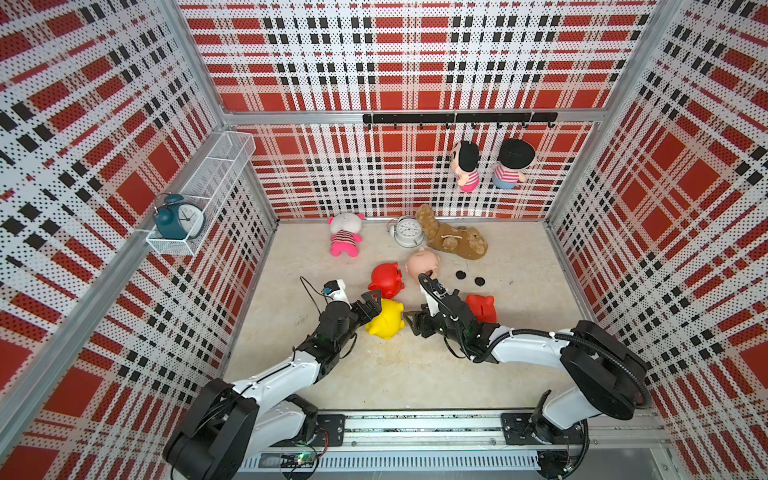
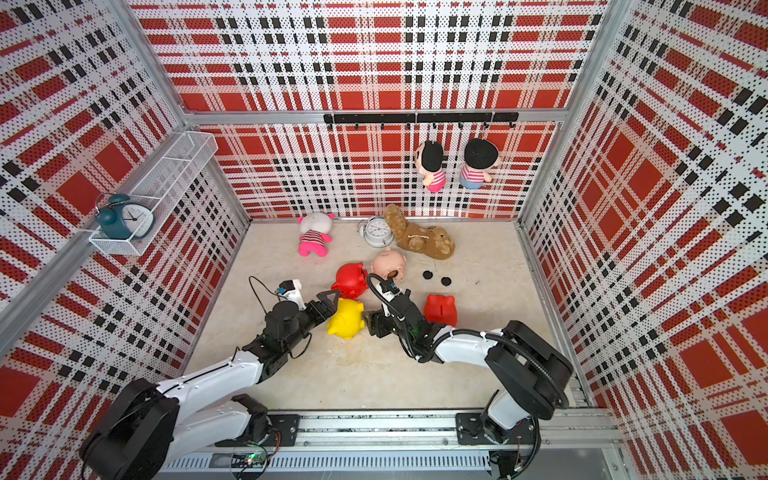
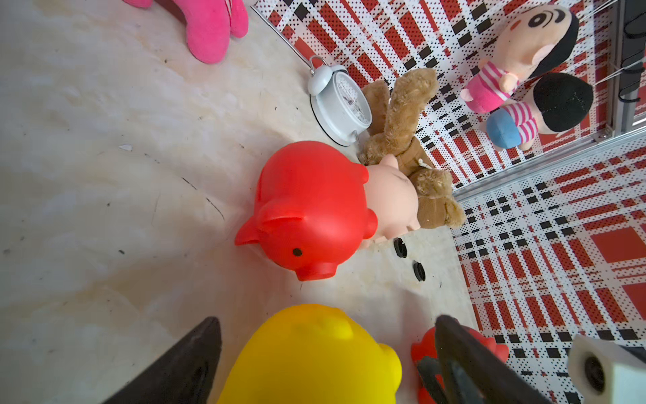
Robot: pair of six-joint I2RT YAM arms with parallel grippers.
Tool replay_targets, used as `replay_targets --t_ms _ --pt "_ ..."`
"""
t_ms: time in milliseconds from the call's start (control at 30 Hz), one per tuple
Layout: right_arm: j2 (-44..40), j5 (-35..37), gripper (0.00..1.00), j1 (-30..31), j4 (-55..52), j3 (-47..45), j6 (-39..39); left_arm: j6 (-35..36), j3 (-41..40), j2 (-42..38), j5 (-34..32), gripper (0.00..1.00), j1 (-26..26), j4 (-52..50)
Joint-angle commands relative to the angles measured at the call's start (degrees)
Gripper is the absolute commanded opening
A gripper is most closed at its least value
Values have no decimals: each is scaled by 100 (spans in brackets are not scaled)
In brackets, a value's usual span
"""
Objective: Open piggy banks
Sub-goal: Move the piggy bank to the center of the board.
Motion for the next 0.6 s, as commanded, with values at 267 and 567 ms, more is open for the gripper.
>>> replay_targets --t_ms 267,567 --pt "110 307 55 7 17 84 -69 359 172 249 247 100 168 -239" --pt "409 299 48 7 -118 354 -263 1086 1316 809 387 98 278 -1899"
